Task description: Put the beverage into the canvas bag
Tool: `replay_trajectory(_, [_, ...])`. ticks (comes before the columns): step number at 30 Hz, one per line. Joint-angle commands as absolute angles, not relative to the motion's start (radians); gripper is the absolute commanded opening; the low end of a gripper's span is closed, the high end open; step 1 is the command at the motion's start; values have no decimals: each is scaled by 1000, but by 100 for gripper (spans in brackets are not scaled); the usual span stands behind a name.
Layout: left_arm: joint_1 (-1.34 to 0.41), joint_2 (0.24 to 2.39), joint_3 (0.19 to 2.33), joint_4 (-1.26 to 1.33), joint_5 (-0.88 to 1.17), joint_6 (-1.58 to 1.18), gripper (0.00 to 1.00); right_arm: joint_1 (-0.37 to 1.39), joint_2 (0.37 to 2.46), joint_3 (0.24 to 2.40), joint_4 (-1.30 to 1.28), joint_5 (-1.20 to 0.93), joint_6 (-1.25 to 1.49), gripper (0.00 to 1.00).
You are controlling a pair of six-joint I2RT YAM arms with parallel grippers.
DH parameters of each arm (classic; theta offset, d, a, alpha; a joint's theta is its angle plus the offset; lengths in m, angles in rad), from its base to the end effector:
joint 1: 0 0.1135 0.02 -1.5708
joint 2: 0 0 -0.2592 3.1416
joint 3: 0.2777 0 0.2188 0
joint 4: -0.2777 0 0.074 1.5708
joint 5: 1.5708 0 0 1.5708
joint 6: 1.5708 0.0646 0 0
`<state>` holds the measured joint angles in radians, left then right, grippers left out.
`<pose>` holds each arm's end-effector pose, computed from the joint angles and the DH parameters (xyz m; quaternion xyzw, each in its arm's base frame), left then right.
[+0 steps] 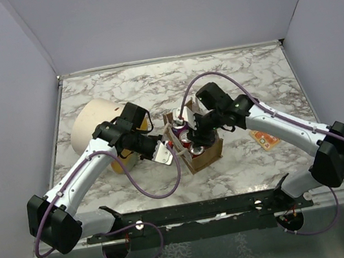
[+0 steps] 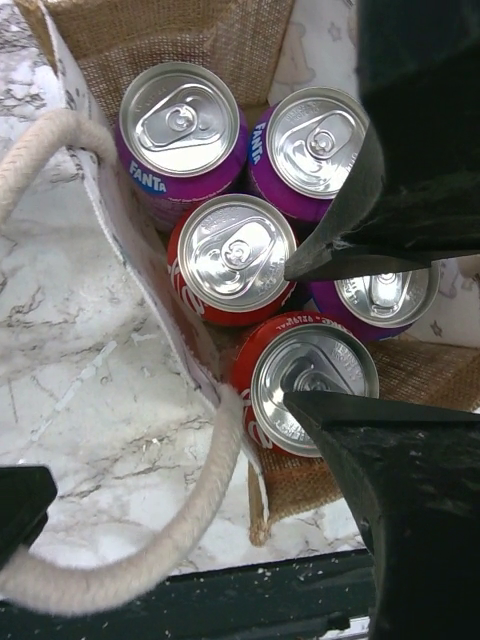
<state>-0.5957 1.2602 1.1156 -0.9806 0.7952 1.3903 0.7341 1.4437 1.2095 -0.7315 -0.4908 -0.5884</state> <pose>0.1471 -0.1555 0.2817 0.8000 0.4195 -0.2694 0.3340 0.1877 0.2103 0.2724 -0.6258 0.6864 0.2523 0.2714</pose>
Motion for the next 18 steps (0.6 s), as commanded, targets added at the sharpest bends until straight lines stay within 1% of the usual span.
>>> replay_trajectory(1, [-591, 1246, 1110, -991, 803, 1403, 0, 739, 1471, 1196, -696, -431, -591, 46])
replay_trajectory(11, [-591, 1246, 1111, -993, 802, 1405, 0, 739, 1482, 1103, -647, -386, -609, 45])
replay_trajectory(18, [-591, 1248, 1112, -993, 802, 1407, 0, 739, 1462, 1077, -627, -395, -595, 48])
